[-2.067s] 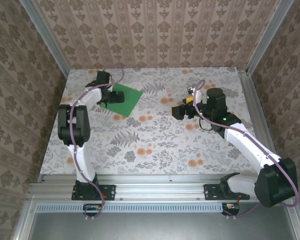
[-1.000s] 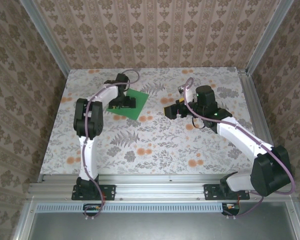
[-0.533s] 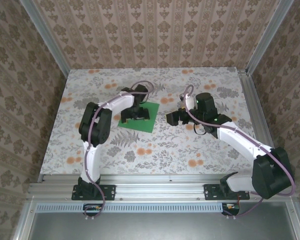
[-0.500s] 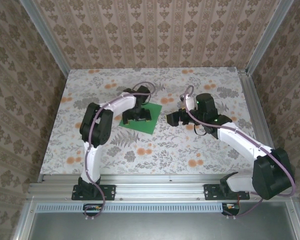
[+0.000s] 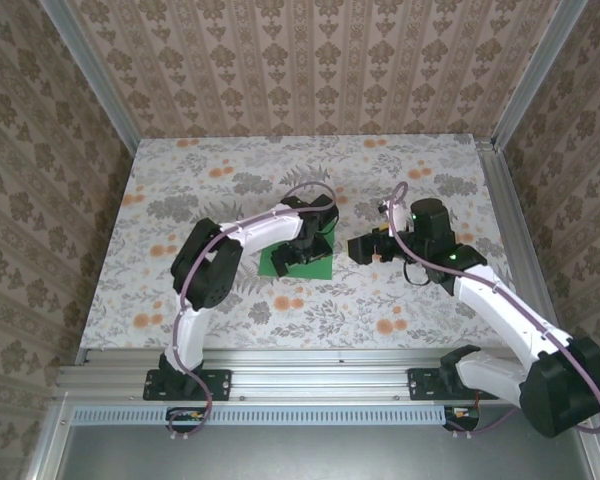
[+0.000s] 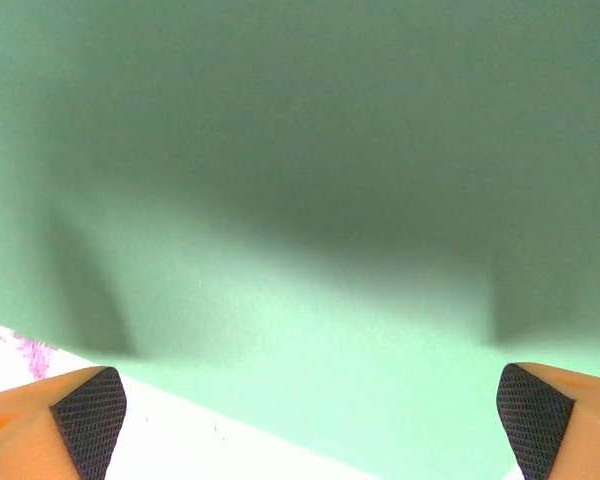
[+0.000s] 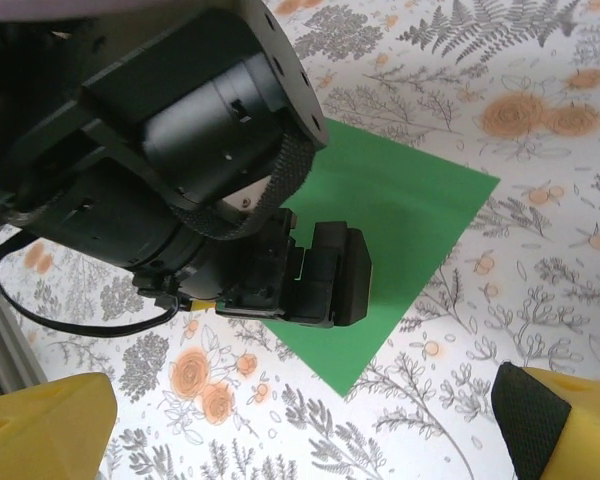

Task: Fold a paper plane with a square sheet of paper (pick it up from the middle)
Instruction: Move the square sheet of paper to the center of the table, then fold the square sheet of paper in half at the center of the table.

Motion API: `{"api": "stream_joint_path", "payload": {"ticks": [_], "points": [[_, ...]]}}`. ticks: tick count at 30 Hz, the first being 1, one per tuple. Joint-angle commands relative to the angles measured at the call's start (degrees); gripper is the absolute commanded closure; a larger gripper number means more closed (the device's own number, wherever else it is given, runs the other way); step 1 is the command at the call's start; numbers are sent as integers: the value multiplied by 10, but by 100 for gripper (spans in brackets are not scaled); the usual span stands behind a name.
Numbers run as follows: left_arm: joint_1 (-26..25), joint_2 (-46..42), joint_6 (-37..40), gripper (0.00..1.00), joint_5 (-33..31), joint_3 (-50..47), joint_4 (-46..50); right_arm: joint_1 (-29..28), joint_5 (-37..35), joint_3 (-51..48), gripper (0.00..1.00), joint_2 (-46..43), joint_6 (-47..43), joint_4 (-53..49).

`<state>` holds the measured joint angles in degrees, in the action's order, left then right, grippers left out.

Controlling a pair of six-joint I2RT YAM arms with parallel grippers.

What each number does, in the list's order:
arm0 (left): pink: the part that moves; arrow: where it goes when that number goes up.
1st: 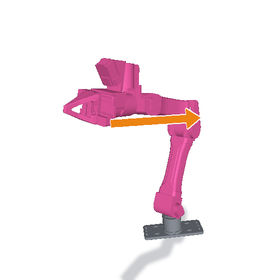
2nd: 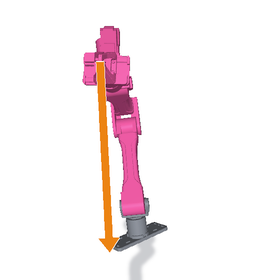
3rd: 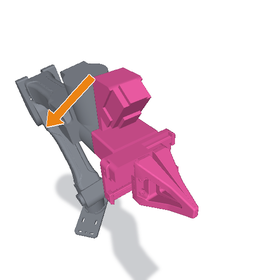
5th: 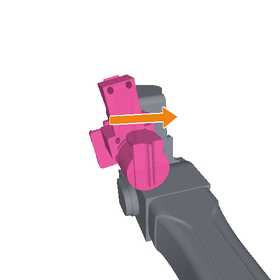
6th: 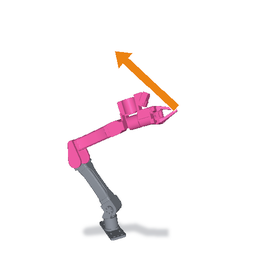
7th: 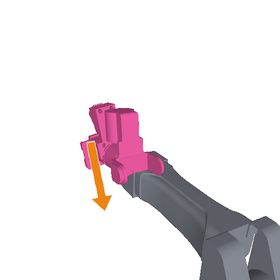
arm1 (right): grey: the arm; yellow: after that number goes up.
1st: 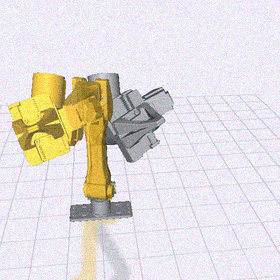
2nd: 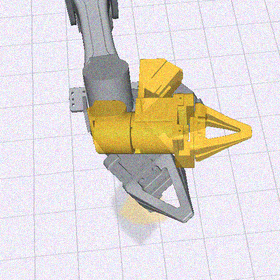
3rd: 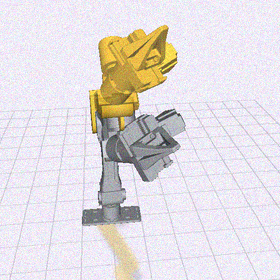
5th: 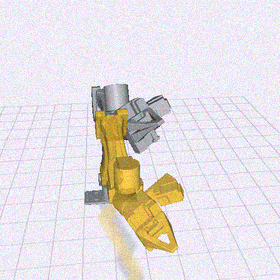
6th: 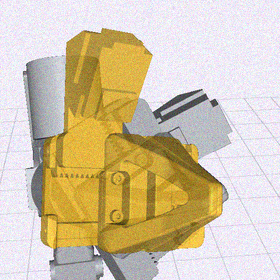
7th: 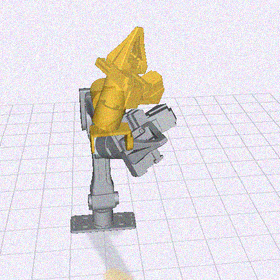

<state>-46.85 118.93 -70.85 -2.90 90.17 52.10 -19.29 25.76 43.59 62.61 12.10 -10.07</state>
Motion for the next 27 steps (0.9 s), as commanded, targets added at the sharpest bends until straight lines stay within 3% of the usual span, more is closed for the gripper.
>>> {"api": "stream_joint_path", "payload": {"ticks": [1,4,7,10,13,18,23,27], "points": [[10,-53,-6,0,-33,7,42,3,18,-4,0,-19,40,-33],[28,-93,64,0,-61,-2,41,-6,26,9,0,-9,88,-44],[55,-138,188,0,-53,-33,-4,-31,5,35,0,16,126,-68],[104,-184,337,0,31,-92,-75,-61,-33,62,0,52,171,-90],[156,-228,436,0,107,-152,-120,-109,-89,96,0,92,199,-112],[224,-281,526,0,173,-197,-127,-174,-192,152,0,162,263,-133],[277,-321,548,0,239,-258,-154,-226,-294,230,0,256,319,-175],[293,-351,546,0,239,-298,-151,-247,-337,299,0,339,343,-219]]}}
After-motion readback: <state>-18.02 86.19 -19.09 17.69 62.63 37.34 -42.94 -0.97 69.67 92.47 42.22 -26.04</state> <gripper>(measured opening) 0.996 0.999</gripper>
